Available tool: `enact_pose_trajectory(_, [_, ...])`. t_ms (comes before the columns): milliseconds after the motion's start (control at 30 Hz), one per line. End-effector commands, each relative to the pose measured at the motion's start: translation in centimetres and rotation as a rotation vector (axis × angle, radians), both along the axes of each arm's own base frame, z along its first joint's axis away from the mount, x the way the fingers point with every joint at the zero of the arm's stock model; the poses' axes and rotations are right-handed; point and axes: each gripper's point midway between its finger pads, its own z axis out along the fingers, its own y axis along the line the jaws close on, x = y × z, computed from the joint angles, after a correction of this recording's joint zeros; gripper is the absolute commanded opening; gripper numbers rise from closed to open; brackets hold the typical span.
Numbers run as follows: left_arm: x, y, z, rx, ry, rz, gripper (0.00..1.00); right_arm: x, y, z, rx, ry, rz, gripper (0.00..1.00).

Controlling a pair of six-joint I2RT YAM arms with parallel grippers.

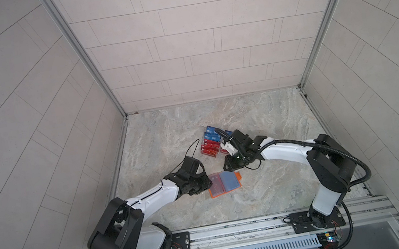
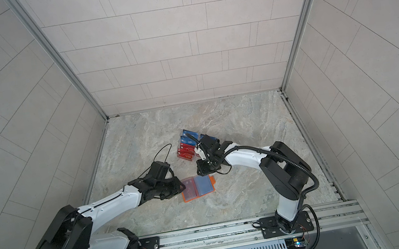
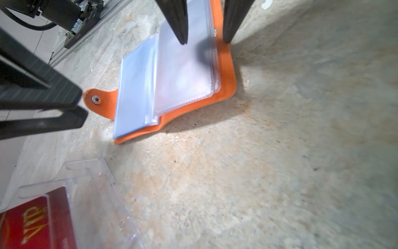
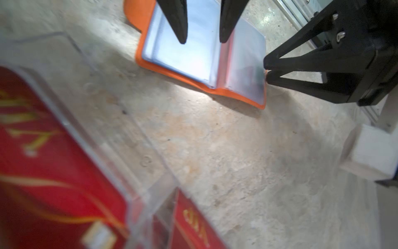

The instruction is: Put the credit cards into the card holder

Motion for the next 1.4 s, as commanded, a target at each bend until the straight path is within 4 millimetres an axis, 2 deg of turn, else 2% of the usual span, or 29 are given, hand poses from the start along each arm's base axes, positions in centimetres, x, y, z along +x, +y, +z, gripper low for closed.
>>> enact_pose_trajectory(0, [-0.4,0.4,-0.7,0.033,0.008,-0.017,0.33,0.3,-1.2,-0.8,-0.107,-0.022,0.034,0.31])
enact_pose_trajectory(167, [-0.4,0.4,-0.7,0.041,0.009,-0.032,0.34,0.9,-1.3,-1.3,-0.136,-0.040,0.043,0.34])
enact_pose_trajectory(667, [0.0,0.0,-0.8,0.050,0.013,-0.059,0.33,2.1,0.4,-3.1,-0.139,-0.024,0.095,0.35])
enact_pose_trajectory(1000, [0.3,-0.5,-0.8,0.043,0.016,-0.074,0.33,0.6,-0.6,-4.8,-0.174,0.029,0.100,0.30])
enact_pose_trajectory(1233, [0.7,-0.7,-0.7,0.037,0.017,-0.081,0.33,-0.8,-1.4,-5.0,-0.174,0.066,0.098,0.27])
enact_pose_trajectory(1367, [0.6,-0.7,-0.7,0.038,0.020,-0.082,0.33,-1.0,-1.7,-4.7,-0.173,0.058,0.091,0.27])
